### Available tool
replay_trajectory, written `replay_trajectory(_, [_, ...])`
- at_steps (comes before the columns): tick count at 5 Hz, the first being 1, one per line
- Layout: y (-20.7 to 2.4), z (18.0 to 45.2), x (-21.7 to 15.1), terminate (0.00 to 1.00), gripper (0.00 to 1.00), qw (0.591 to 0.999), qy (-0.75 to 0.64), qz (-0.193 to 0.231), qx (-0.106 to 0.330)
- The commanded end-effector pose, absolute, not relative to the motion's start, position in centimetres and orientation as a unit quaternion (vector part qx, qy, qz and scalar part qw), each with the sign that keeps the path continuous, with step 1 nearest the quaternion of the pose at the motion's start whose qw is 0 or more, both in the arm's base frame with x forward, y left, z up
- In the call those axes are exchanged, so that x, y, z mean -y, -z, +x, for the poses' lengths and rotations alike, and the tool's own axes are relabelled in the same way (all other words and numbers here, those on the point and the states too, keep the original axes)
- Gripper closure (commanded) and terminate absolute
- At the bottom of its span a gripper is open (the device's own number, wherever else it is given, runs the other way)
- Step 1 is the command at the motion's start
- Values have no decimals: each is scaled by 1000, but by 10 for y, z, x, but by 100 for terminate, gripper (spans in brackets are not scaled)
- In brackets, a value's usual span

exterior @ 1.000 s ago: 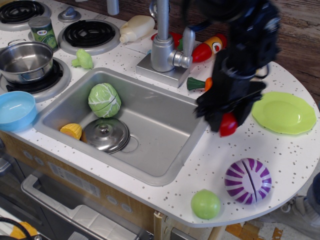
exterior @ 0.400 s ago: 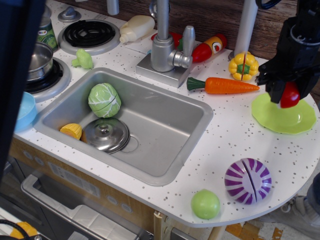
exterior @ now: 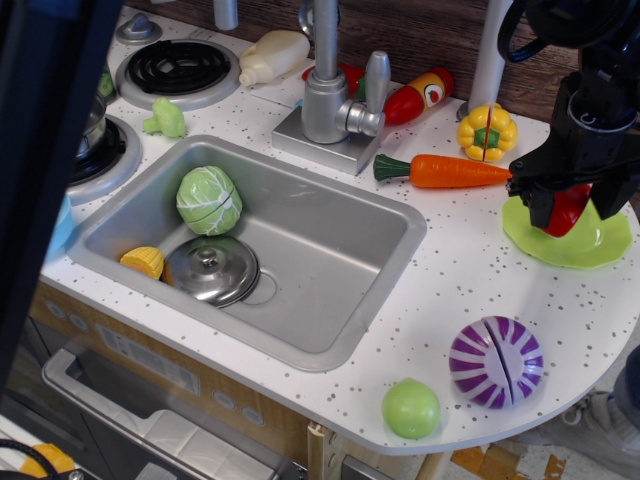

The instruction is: Put sushi on plate

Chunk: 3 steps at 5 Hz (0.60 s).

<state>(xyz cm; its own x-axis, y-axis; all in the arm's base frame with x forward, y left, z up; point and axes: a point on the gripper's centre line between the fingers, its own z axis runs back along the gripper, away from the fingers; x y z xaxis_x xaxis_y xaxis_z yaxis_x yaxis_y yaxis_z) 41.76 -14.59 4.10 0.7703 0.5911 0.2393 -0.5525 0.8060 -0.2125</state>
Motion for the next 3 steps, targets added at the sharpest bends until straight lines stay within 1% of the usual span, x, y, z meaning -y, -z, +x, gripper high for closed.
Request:
replay_trajectory(1, [-73,422,150,0,0,935,-292,-88,181])
replay_trajectory(2, [-73,422,150,0,0,935,-292,-88,181])
replay_trajectory(3, [-73,422,150,100,0,935,-292,-88,181])
